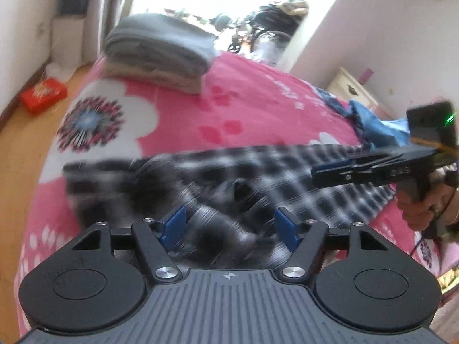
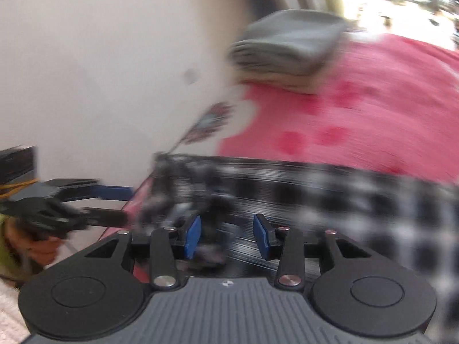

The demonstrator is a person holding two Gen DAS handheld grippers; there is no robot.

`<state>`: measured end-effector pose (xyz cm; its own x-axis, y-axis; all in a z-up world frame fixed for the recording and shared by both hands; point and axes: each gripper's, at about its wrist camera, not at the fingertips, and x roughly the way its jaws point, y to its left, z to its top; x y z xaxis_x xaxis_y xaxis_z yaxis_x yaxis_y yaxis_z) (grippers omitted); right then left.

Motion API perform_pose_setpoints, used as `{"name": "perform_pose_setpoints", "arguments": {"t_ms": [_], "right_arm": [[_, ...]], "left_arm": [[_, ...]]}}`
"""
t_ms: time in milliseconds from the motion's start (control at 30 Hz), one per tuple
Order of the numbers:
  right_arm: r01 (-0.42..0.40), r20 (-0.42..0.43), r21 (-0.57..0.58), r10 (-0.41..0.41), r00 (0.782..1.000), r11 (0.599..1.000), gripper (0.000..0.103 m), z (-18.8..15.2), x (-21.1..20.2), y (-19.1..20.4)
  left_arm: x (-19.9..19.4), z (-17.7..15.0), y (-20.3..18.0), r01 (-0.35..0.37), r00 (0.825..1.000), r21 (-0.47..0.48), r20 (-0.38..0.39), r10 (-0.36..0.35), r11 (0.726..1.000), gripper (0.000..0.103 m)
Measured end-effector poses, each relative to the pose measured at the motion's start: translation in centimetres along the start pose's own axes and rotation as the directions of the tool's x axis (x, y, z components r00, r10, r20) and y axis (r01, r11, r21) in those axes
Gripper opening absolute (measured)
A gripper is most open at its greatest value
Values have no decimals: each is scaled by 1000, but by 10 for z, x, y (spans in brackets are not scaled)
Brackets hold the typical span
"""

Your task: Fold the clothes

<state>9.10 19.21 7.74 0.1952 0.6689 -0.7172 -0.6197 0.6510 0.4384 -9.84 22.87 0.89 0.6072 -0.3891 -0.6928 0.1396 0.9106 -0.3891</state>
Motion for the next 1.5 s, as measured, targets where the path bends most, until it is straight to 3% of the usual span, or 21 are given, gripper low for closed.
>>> {"name": "perform_pose_setpoints", "arguments": {"t_ms": [200, 300, 433, 533, 667, 767, 867, 967, 1033, 1233, 1367, 1500], "right_arm": [[-99, -104, -58, 93, 990, 993, 43, 23, 73, 35], [-87, -165, -65, 75, 984, 994, 43, 19, 102, 41], [0, -149, -129, -20, 989, 992, 43, 13, 127, 44], [-12, -157, -105, -4, 988, 994, 49, 14, 137, 39], [3, -157, -120, -22, 987, 993, 49, 18, 148, 39], [-18, -166, -125, -3, 986, 992, 50, 15, 141, 46], [-24, -172, -178, -7, 985, 984, 43, 10, 136, 55], [-22, -198, -182, -15, 980, 983, 29, 2, 143, 54], [-52, -180, -132, 28, 983, 990, 11, 4, 134, 51], [-142, -107, 14, 142, 984, 990, 10, 3, 79, 52], [-98, -129, 62, 105, 986, 993, 10, -20, 75, 42], [-54, -101, 104, 64, 993, 993, 10, -22, 65, 29]], "left_arm": [[8, -27, 2, 29, 997, 47, -69, -26, 998, 68], [17, -39, 3, 34, 994, 64, -107, -27, 997, 68], [22, -50, 11, 44, 989, 45, -140, -38, 998, 68], [25, -55, 14, 51, 988, 39, -151, -44, 998, 68], [25, -58, 16, 46, 988, 52, -153, -37, 998, 68], [23, -59, 16, 42, 988, 64, -149, -32, 997, 68], [20, -58, 17, 46, 989, 67, -146, -36, 997, 68], [10, -51, 19, 50, 991, 68, -127, -41, 996, 68], [0, -43, 21, 55, 994, 64, -102, -48, 996, 68], [-48, -12, 41, 128, 988, -68, 96, -122, 989, 68], [-32, -9, 35, 87, 992, -36, 97, -84, 996, 68], [-5, -12, 24, 43, 997, 34, 60, -45, 998, 68]]}}
